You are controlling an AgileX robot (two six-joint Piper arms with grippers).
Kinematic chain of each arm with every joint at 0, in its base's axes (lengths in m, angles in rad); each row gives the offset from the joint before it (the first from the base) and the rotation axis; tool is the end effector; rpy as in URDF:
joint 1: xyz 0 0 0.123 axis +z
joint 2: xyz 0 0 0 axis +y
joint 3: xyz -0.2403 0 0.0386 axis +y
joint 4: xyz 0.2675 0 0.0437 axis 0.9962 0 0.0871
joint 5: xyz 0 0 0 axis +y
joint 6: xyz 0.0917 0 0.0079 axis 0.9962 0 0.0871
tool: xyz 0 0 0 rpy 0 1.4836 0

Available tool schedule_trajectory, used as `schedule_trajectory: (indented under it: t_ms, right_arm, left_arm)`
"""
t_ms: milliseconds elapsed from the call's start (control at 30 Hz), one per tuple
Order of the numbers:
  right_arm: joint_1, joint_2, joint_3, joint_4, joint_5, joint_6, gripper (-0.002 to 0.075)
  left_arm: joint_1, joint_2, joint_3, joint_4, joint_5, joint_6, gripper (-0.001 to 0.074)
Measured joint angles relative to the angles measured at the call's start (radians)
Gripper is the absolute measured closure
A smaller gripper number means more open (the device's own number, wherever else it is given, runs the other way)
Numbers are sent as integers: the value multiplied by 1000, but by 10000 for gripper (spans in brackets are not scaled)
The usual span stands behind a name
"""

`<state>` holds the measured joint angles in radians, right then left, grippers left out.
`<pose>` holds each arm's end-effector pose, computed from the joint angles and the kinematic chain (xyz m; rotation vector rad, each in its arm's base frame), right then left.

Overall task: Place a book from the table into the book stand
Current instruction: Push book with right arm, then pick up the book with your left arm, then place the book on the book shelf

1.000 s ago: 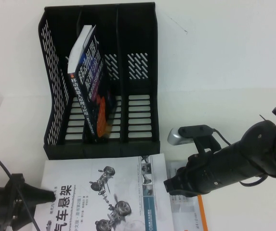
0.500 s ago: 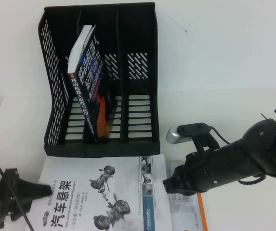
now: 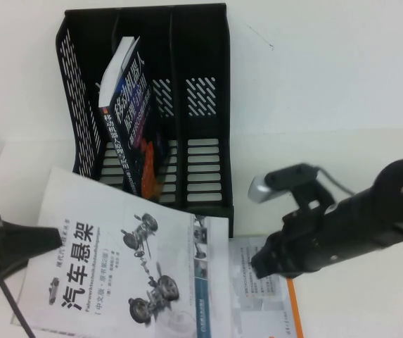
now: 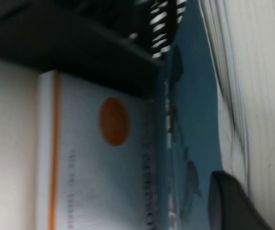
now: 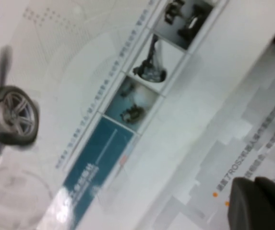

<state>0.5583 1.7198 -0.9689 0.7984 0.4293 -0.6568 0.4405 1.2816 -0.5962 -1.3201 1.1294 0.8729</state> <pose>0.2811 0.2080 0.1317 -0.7169 2.5018 0.6323 0.2370 0.0225 0.1897 -0.3453 2.2423 -1.2340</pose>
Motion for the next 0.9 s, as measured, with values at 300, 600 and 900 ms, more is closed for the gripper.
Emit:
schedule_trajectory:
  t_ms: [300, 600, 900]
  right_arm:
    - [0, -170, 0, -76, 92, 51, 727]
    - [0, -189, 22, -76, 155, 131, 727]
    - [0, -189, 81, -76, 162, 133, 727]
  left_arm:
    - [0, -323, -53, 65, 39, -162, 601]
    - [0, -364, -380, 242, 94, -354, 601]
    - [0, -349, -709, 369, 106, -465, 601]
